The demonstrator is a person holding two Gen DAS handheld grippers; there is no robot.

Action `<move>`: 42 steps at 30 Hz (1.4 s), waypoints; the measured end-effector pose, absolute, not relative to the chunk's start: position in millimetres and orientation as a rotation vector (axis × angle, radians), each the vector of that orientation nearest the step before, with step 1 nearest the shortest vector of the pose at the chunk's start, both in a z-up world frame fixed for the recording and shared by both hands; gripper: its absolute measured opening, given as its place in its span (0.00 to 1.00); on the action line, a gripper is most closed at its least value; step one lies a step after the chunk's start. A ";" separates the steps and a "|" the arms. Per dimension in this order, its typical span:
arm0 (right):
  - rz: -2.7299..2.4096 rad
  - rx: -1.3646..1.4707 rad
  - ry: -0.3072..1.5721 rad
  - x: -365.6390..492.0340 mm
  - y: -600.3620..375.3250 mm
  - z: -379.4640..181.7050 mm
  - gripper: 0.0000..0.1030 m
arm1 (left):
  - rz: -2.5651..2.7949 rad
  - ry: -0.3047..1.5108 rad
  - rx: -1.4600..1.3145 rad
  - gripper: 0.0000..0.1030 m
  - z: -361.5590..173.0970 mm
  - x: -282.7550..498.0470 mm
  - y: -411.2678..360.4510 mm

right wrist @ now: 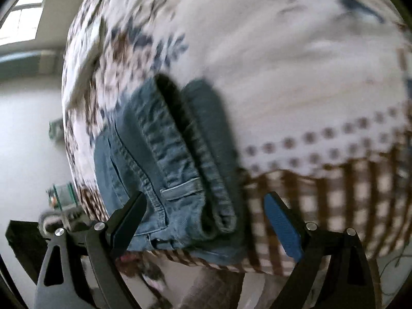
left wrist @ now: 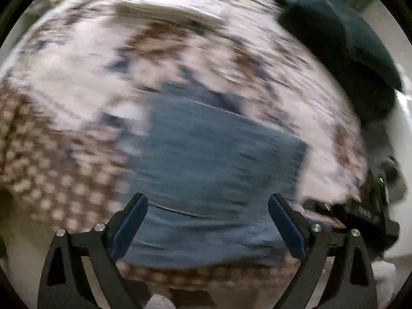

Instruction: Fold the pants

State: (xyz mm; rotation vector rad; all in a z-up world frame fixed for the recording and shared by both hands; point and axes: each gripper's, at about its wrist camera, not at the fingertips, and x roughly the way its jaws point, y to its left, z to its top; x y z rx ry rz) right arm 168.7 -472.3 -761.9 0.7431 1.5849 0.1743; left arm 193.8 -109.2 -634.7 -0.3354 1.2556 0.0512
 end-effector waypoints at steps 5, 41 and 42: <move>0.168 0.631 1.681 166.3 -424.5 -782.2 0.68 | 0.236 1.262 -0.320 0.93 -649.8 195.7 -54.1; -0.056 0.712 1.632 160.1 -518.3 -797.7 0.70 | -0.095 1.467 -0.769 0.28 -759.2 341.3 -70.4; -0.059 0.724 1.632 160.8 -519.1 -797.8 0.70 | -0.105 1.457 -0.739 0.31 -752.7 341.6 -73.3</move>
